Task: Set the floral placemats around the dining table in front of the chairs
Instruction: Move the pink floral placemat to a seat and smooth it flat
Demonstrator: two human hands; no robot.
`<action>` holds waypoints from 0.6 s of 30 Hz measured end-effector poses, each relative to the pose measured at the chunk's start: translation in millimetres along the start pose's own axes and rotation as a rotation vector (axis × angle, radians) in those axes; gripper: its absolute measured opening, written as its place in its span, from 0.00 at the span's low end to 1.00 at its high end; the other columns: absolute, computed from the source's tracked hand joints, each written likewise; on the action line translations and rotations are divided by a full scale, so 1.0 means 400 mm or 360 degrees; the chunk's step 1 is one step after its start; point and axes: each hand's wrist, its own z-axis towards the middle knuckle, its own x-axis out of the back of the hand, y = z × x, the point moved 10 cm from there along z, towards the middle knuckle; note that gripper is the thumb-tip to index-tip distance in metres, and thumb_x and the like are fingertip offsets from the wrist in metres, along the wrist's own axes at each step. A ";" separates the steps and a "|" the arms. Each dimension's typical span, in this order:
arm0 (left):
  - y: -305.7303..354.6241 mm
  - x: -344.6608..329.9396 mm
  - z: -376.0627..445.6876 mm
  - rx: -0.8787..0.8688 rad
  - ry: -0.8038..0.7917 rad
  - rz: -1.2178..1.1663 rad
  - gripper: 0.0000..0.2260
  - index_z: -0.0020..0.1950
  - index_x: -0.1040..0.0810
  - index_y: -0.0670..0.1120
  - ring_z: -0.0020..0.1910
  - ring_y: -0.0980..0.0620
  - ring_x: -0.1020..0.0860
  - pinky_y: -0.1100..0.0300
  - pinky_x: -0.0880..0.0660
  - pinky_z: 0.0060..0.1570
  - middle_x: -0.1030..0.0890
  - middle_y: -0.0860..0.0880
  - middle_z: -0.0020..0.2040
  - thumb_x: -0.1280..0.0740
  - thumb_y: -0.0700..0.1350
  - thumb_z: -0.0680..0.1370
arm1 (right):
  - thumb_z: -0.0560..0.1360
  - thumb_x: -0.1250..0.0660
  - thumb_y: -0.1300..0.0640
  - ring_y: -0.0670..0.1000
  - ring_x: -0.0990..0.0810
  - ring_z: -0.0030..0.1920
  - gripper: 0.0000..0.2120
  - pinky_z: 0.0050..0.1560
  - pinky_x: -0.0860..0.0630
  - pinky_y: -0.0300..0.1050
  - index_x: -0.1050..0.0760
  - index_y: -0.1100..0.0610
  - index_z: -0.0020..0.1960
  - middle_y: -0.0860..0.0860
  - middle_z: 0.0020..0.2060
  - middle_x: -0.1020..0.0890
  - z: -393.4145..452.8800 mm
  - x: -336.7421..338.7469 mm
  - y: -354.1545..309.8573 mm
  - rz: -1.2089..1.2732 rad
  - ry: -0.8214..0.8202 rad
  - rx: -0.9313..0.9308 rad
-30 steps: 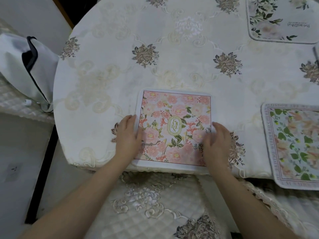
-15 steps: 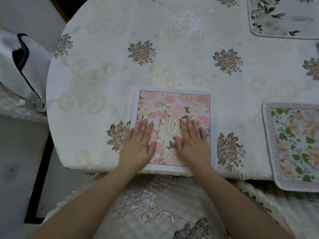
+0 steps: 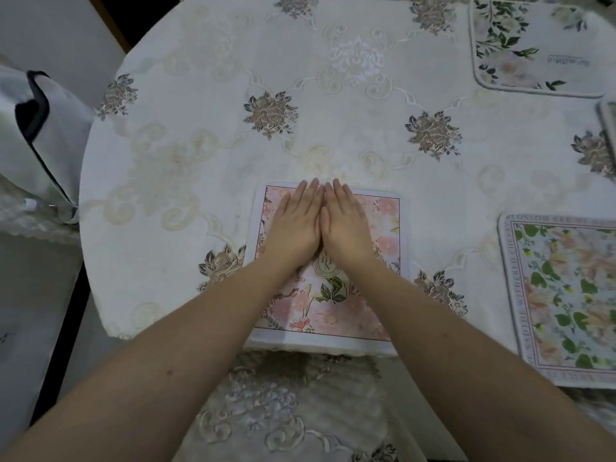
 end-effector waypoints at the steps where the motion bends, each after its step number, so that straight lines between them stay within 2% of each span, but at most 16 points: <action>1: -0.007 -0.013 0.008 -0.0002 -0.0028 0.0000 0.29 0.81 0.47 0.46 0.80 0.51 0.51 0.52 0.56 0.78 0.47 0.49 0.82 0.63 0.53 0.81 | 0.81 0.61 0.48 0.51 0.50 0.79 0.29 0.78 0.54 0.49 0.46 0.58 0.79 0.54 0.79 0.44 0.007 -0.009 0.010 -0.0023 -0.0023 0.0002; 5: -0.045 -0.030 0.000 0.0019 0.0014 -0.0007 0.27 0.81 0.45 0.49 0.80 0.52 0.48 0.51 0.56 0.78 0.45 0.51 0.81 0.58 0.53 0.82 | 0.81 0.61 0.47 0.50 0.50 0.79 0.29 0.77 0.56 0.49 0.48 0.56 0.80 0.52 0.79 0.46 -0.011 -0.020 0.092 -0.0248 -0.0021 0.0082; 9: -0.103 -0.030 -0.015 0.0112 -0.0005 0.0010 0.26 0.82 0.54 0.50 0.80 0.53 0.55 0.51 0.57 0.78 0.52 0.50 0.82 0.56 0.55 0.84 | 0.84 0.58 0.49 0.50 0.53 0.79 0.27 0.77 0.59 0.48 0.52 0.56 0.80 0.52 0.79 0.49 -0.040 0.027 0.209 -0.0257 0.0057 -0.0161; 11: -0.130 -0.027 -0.036 0.0121 -0.0012 0.0037 0.28 0.82 0.56 0.49 0.80 0.53 0.57 0.52 0.58 0.78 0.55 0.49 0.82 0.56 0.56 0.84 | 0.84 0.57 0.49 0.49 0.54 0.79 0.27 0.77 0.59 0.47 0.53 0.56 0.80 0.52 0.80 0.50 -0.062 0.040 0.246 -0.0272 0.0063 -0.0190; 14: -0.165 -0.025 -0.071 0.0169 -0.0033 -0.0035 0.28 0.82 0.57 0.48 0.80 0.53 0.57 0.53 0.58 0.78 0.56 0.49 0.82 0.54 0.57 0.84 | 0.84 0.56 0.49 0.48 0.55 0.79 0.27 0.77 0.59 0.46 0.53 0.57 0.80 0.51 0.80 0.50 -0.076 0.047 0.268 -0.0238 0.0054 -0.0198; 18: -0.184 -0.029 -0.133 0.0202 -0.0062 -0.0070 0.30 0.82 0.58 0.47 0.80 0.53 0.57 0.54 0.57 0.78 0.56 0.49 0.82 0.57 0.57 0.83 | 0.84 0.56 0.50 0.49 0.53 0.79 0.26 0.78 0.56 0.48 0.51 0.57 0.80 0.52 0.79 0.49 -0.078 0.047 0.264 -0.0194 0.0065 -0.0192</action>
